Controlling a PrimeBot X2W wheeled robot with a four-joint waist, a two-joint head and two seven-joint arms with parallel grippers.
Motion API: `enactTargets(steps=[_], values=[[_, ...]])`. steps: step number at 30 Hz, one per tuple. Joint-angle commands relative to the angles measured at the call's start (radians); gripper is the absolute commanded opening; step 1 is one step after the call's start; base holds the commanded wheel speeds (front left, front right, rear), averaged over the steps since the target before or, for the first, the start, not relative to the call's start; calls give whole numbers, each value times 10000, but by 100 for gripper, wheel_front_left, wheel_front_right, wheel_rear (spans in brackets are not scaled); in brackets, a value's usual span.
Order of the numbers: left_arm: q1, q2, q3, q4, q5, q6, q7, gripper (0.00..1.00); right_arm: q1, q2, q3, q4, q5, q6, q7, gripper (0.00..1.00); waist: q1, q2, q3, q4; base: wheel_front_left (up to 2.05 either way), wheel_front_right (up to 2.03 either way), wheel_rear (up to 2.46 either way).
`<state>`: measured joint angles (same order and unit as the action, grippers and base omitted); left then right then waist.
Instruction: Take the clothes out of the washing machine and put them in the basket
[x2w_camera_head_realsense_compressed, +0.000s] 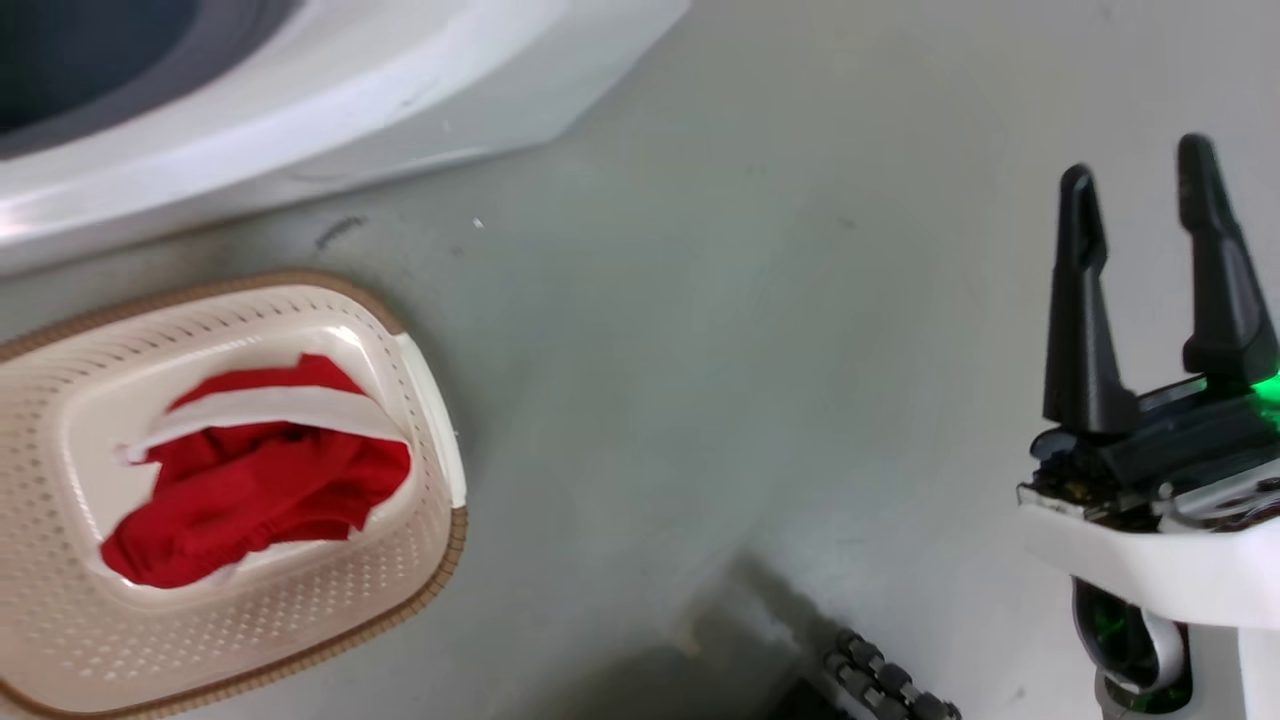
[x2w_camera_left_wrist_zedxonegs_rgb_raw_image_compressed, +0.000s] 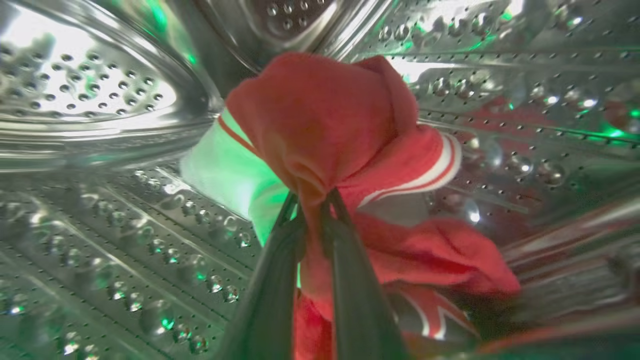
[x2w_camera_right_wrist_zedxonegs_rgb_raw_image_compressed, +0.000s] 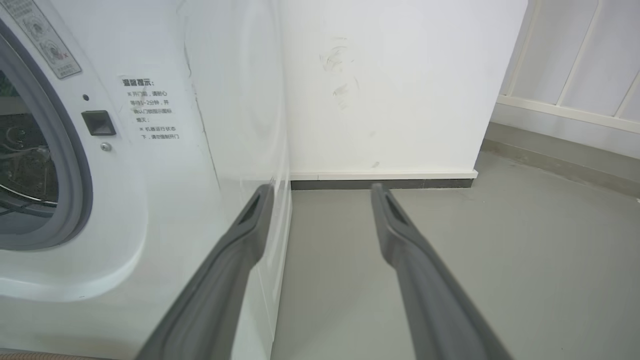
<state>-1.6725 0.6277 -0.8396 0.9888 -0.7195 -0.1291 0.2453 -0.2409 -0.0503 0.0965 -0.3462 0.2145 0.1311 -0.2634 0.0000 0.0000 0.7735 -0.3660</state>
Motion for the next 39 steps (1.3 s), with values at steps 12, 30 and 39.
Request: enactTargets(steps=[12, 30, 39], values=[[2314, -106, -182, 369, -649, -5, -3057, 0, 626, 0, 39, 307, -419, -7, -20, 100, 0, 0, -1831, 503, 0, 0, 0], [5934, -664, 793, -663, -602, 1076, -5123, 0, 1460, 0, 219, 567, -933, -7, -20, 100, 0, 0, -3555, 898, 0, 0, 0], [8923, -681, 2762, -3384, 333, 2050, -5129, 0, 1922, 0, 284, 681, -1111, -7, -20, 100, 0, 0, -4453, 1019, 0, 0, 0]])
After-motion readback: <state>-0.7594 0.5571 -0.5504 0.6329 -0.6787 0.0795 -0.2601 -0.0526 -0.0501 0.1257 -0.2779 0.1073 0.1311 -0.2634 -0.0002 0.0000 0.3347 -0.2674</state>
